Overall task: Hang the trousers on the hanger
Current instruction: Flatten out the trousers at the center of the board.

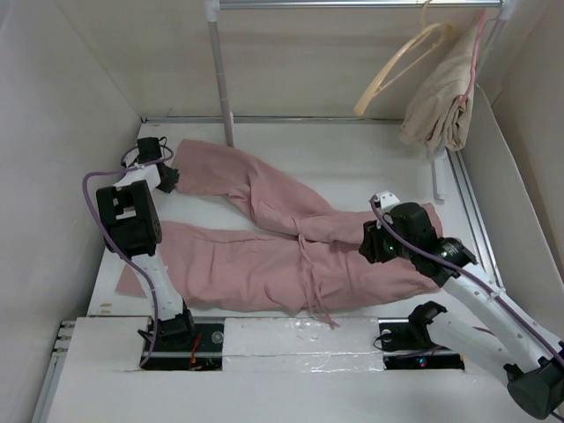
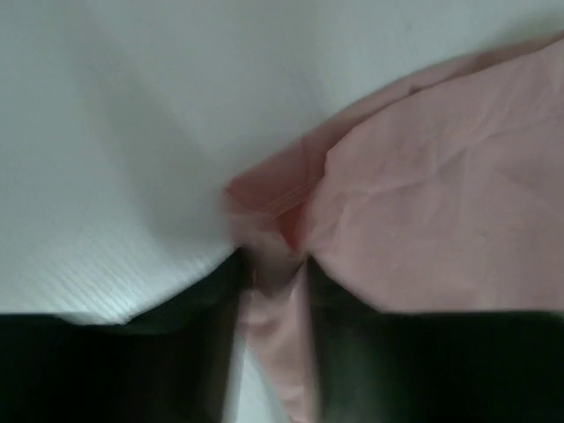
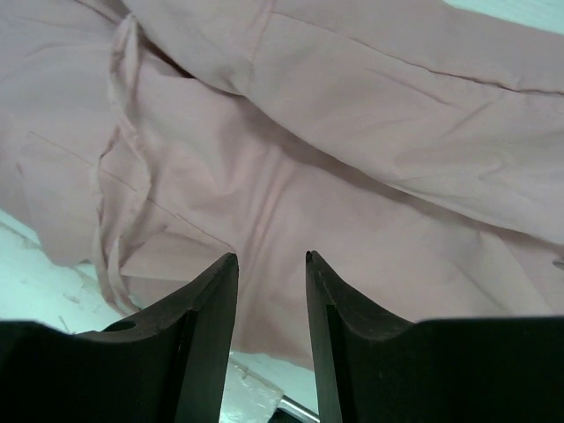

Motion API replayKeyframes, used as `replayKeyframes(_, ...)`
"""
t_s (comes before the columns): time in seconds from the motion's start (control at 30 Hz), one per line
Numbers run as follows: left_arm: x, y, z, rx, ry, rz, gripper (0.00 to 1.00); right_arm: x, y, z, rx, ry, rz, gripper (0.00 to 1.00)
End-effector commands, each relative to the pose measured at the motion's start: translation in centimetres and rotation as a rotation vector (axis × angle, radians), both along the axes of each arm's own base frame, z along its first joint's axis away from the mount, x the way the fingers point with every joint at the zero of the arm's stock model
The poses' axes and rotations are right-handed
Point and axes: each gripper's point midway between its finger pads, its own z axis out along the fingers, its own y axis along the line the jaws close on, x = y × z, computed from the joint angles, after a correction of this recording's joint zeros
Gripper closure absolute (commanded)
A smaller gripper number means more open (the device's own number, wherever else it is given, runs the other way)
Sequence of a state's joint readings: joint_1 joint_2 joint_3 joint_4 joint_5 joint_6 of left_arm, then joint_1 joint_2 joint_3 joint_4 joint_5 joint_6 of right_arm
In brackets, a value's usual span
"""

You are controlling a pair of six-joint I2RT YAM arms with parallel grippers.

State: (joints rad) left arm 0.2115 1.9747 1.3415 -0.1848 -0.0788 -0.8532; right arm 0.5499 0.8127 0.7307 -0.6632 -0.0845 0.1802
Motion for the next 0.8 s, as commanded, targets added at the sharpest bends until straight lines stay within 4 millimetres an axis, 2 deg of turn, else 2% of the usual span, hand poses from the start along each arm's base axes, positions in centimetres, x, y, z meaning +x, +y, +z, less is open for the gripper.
replayKeyframes(0.0, 0.4, 1.1, -0.9, 0.012, 0.025, -0.005, 0.84, 1.4, -1.2, 1.8, -0.009, -0.053, -0.074, 0.57)
replayKeyframes(0.03, 1.1, 1.3, -0.2, 0.017, 0.012, -0.008, 1.0, 1.7, -1.7, 1.8, -0.022, -0.057, -0.096, 0.57)
replayKeyframes(0.07, 0.9, 2.8, 0.0, 0.019, 0.019, 0.022, 1.0, 1.9, -1.9, 1.8, -0.032, -0.046, -0.111, 0.57)
replayKeyframes(0.1, 0.3, 3.5, 0.4, 0.031, 0.04, 0.034, 1.0, 2.3, -3.3, 1.6, -0.067, -0.037, -0.166, 0.57)
replayKeyframes(0.13, 0.0, 5.0, 2.5, 0.066, 0.009, 0.065, 1.0, 2.7, -4.3, 1.6, -0.1, -0.037, -0.212, 0.57)
replayKeyframes(0.17, -0.2, 5.0, 3.7, 0.077, -0.01, 0.059, 1.0, 3.1, -5.1, 1.8, -0.111, -0.045, -0.245, 0.56)
replayKeyframes(0.2, -0.5, 6.3, 5.3, 0.114, -0.04, 0.08, 1.0, 3.6, -6.5, 1.8, -0.125, -0.047, -0.306, 0.53)
replayKeyframes(0.23, -1.6, 6.7, 6.1, 0.139, -0.046, 0.081, 1.0, 4.1, -7.5, 1.9, -0.136, -0.057, -0.352, 0.51)
replayKeyframes(0.27, -2.1, 6.7, 9.7, 0.172, -0.121, 0.085, 1.0, 4.8, -8.0, 2.3, -0.124, -0.083, -0.378, 0.49)
replayKeyframes(0.3, -2.9, 7.3, 10.9, 0.189, -0.146, 0.103, 1.0, 5.4, -8.5, 2.6, -0.114, -0.099, -0.401, 0.47)
replayKeyframes(0.33, -4.4, 7.6, 11.0, 0.191, -0.145, 0.117, 1.0, 6.1, -9.5, 2.8, -0.101, -0.111, -0.432, 0.47)
replayKeyframes(0.37, -5.3, 7.2, 14.0, 0.21, -0.21, 0.123, 1.0, 6.5, -9.9, 2.9, -0.09, -0.117, -0.438, 0.46)
replayKeyframes(0.4, -5.8, 7.0, 14.4, 0.212, -0.225, 0.124, 1.0, 7.4, -10.1, 3.4, -0.069, -0.14, -0.444, 0.47)
replayKeyframes(0.43, -6.9, 6.7, 14.3, 0.212, -0.218, 0.132, 1.0, 8.0, -11.0, 3.0, -0.072, -0.124, -0.464, 0.46)
replayKeyframes(0.47, -7.8, 6.6, 15.6, 0.217, -0.238, 0.15, 1.0, 8.1, -10.7, 3.1, -0.051, -0.116, -0.445, 0.46)
replayKeyframes(0.53, -9.4, 6.8, 15.0, 0.22, -0.193, 0.179, 1.0, 8.7, -11.3, 2.9, -0.055, -0.11, -0.45, 0.46)
replayKeyframes(0.57, -10.0, 7.2, 15.3, 0.232, -0.186, 0.186, 1.0, 8.8, -12.3, 2.8, -0.063, -0.108, -0.481, 0.46)
replayKeyframes(0.63, -11.2, 7.9, 14.5, 0.258, -0.137, 0.202, 1.0, 8.8, -13.9, 2.1, -0.084, -0.1, -0.537, 0.42)
replayKeyframes(0.67, -11.7, 8.4, 13.9, 0.267, -0.118, 0.209, 1.0, 9.3, -15.8, 2.2, -0.082, -0.118, -0.602, 0.38)
replayKeyframes(0.7, -11.9, 8.4, 13.3, 0.269, -0.106, 0.209, 1.0, 9.6, -16.7, 2.0, -0.074, -0.128, -0.629, 0.31)
replayKeyframes(0.77, -12.3, 7.7, 11.0, 0.234, -0.073, 0.19, 1.0, 10.8, -18.2, 1.3, -0.042, -0.116, -0.659, 0.29)
